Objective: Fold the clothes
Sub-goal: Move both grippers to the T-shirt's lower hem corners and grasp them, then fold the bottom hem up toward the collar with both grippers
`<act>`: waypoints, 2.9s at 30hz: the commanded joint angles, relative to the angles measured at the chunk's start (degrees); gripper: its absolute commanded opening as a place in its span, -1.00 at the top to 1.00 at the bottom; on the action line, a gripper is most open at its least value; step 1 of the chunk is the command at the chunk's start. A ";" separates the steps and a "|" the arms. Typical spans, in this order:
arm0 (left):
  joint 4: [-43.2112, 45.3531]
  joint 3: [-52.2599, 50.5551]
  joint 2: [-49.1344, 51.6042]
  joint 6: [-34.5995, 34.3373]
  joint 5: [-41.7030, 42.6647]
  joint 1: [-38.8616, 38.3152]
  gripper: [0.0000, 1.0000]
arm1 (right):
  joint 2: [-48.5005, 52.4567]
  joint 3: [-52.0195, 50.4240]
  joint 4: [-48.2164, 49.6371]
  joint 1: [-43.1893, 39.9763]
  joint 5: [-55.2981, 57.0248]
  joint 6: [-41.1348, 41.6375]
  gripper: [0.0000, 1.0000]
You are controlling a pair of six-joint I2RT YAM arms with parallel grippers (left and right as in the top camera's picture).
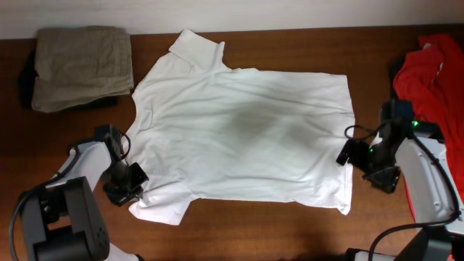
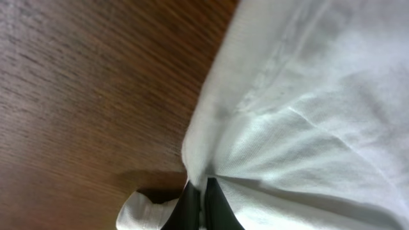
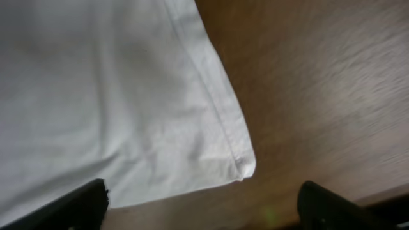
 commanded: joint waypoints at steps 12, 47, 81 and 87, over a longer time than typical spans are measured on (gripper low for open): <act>1.57 -3.37 4.26 -2.60 -0.66 0.17 0.99 | 0.11 -19.39 10.08 -0.07 -4.61 9.03 -0.48; 18.88 3.15 -17.22 -2.51 6.36 -0.17 0.99 | -0.31 -5.99 20.09 -0.07 2.32 15.65 0.92; 54.01 7.69 1.53 9.11 -3.76 -6.56 -0.39 | 11.89 2.25 41.97 2.47 8.07 1.46 -0.73; 28.28 15.41 -6.23 9.25 0.70 -7.82 0.71 | 11.30 16.98 17.00 2.80 1.25 1.44 0.74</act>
